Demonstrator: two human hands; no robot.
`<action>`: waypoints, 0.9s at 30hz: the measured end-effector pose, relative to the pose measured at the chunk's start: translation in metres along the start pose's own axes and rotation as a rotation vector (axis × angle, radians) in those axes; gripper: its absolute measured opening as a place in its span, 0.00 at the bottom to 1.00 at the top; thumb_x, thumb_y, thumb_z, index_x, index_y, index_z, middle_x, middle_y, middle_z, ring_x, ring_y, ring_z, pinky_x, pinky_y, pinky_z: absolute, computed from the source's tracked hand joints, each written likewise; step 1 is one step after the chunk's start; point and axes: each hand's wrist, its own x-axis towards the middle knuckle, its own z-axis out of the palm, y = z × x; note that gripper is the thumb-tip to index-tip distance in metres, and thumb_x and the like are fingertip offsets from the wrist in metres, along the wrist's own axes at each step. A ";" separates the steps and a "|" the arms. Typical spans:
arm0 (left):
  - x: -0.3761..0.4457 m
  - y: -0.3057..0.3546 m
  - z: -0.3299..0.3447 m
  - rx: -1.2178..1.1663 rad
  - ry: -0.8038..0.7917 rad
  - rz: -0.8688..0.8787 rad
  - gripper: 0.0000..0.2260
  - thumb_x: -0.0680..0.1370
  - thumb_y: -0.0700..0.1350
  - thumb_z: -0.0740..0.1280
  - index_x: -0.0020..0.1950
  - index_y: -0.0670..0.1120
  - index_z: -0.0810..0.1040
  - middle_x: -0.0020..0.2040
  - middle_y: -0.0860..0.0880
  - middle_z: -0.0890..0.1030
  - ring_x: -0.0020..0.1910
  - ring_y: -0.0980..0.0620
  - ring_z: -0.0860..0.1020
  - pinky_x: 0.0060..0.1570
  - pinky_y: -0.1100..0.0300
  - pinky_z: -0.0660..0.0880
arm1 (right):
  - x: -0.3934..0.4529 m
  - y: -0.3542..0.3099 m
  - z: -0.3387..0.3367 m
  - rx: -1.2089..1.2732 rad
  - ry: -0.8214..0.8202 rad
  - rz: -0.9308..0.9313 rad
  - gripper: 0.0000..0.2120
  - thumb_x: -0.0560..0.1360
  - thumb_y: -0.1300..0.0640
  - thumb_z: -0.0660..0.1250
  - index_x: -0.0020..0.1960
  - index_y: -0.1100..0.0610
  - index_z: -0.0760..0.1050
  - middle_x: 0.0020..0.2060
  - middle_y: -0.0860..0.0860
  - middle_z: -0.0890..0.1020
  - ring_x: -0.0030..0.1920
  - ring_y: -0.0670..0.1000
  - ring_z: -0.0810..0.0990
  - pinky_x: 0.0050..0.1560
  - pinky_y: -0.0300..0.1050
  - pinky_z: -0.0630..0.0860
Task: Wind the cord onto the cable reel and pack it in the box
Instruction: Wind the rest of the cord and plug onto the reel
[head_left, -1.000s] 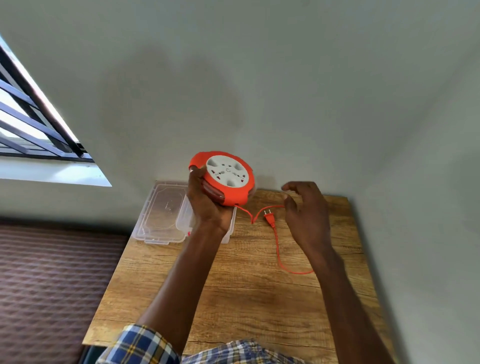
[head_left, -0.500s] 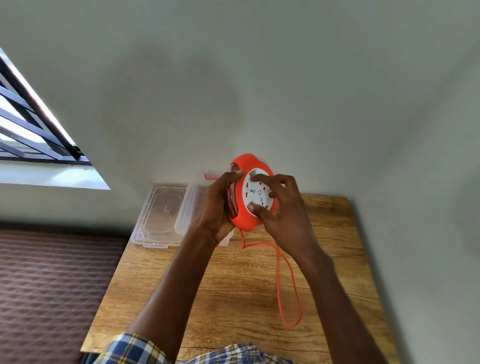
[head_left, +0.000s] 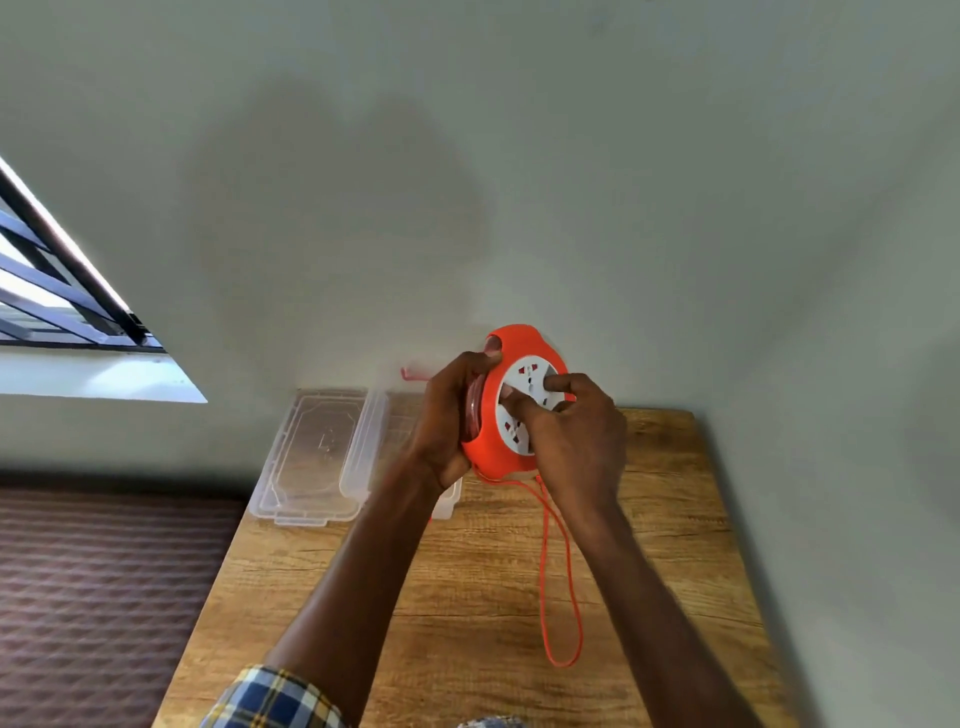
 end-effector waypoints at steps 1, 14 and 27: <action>0.000 0.000 -0.001 0.003 -0.004 -0.011 0.17 0.77 0.53 0.66 0.55 0.46 0.90 0.55 0.40 0.88 0.50 0.42 0.88 0.47 0.50 0.85 | -0.002 0.001 0.002 0.015 -0.009 0.021 0.28 0.66 0.33 0.75 0.61 0.46 0.79 0.55 0.50 0.87 0.48 0.49 0.86 0.44 0.43 0.83; 0.000 -0.008 -0.009 0.060 -0.052 -0.101 0.31 0.74 0.66 0.74 0.68 0.46 0.84 0.67 0.36 0.82 0.63 0.36 0.82 0.64 0.40 0.79 | -0.002 0.014 -0.010 0.508 -0.249 0.257 0.20 0.69 0.49 0.81 0.60 0.50 0.83 0.43 0.54 0.88 0.28 0.42 0.80 0.26 0.34 0.72; 0.005 0.000 0.003 -0.087 -0.097 0.032 0.29 0.76 0.64 0.71 0.68 0.45 0.84 0.66 0.37 0.83 0.62 0.37 0.83 0.62 0.42 0.81 | 0.006 0.021 -0.020 0.022 -0.027 -0.191 0.11 0.77 0.41 0.71 0.56 0.43 0.80 0.44 0.41 0.84 0.42 0.40 0.82 0.39 0.43 0.78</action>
